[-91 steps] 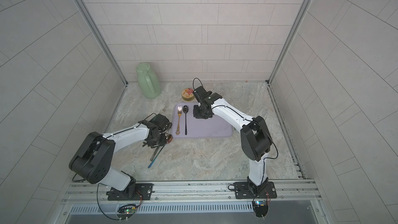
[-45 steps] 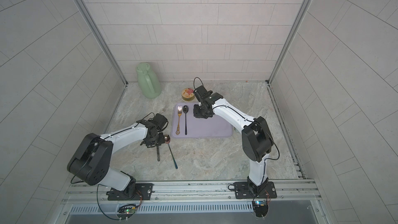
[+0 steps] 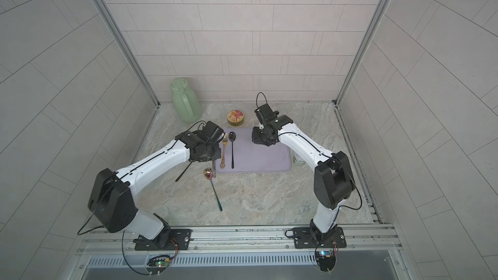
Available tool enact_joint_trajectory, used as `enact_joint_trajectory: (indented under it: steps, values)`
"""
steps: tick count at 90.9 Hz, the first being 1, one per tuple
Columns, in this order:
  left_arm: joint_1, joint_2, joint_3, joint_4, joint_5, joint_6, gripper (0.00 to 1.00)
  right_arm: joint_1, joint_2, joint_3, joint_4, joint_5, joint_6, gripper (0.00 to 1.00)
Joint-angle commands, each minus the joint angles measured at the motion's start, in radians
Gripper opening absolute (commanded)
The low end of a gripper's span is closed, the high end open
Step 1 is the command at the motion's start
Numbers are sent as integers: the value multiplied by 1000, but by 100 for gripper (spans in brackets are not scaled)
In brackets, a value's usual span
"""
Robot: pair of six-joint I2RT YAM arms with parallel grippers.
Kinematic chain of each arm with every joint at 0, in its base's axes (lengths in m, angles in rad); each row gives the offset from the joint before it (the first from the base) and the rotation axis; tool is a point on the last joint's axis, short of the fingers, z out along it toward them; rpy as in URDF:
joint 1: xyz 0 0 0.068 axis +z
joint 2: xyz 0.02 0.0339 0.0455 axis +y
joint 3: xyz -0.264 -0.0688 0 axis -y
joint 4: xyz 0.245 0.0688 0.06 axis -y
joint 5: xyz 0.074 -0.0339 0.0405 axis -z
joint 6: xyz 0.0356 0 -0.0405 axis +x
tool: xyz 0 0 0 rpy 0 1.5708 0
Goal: Set the spoon and fork side by side
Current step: Place the fork on the tray.
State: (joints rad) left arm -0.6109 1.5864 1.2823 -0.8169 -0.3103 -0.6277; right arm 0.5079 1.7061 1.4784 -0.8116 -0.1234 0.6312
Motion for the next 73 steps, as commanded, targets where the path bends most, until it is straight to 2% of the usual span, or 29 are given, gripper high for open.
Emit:
enact_joint_trajectory:
  steps: [1,12,23,26,31,36,50,58,73]
  values:
    - [-31,116,112,-34,20,-13,11,-34,-51,-83,44,-12,-19,23]
    - [-69,257,268,-37,32,-24,11,-79,-89,-164,61,-11,-33,23]
    - [-114,412,431,-61,27,-26,11,-101,-127,-211,40,83,-59,28]
    - [-121,450,469,-70,29,-28,11,-106,-137,-221,35,98,-62,30]
    - [-126,511,533,-85,35,-31,11,-110,-155,-239,35,102,-69,41]
    - [-128,561,582,-98,32,-30,11,-114,-171,-256,38,105,-71,45]
    - [-127,674,687,-122,27,-30,11,-119,-210,-290,42,106,-81,54]
    - [-123,723,741,-144,31,-36,11,-123,-228,-298,39,99,-84,55]
    - [-105,767,754,-135,45,-50,11,-124,-261,-315,35,84,-87,55]
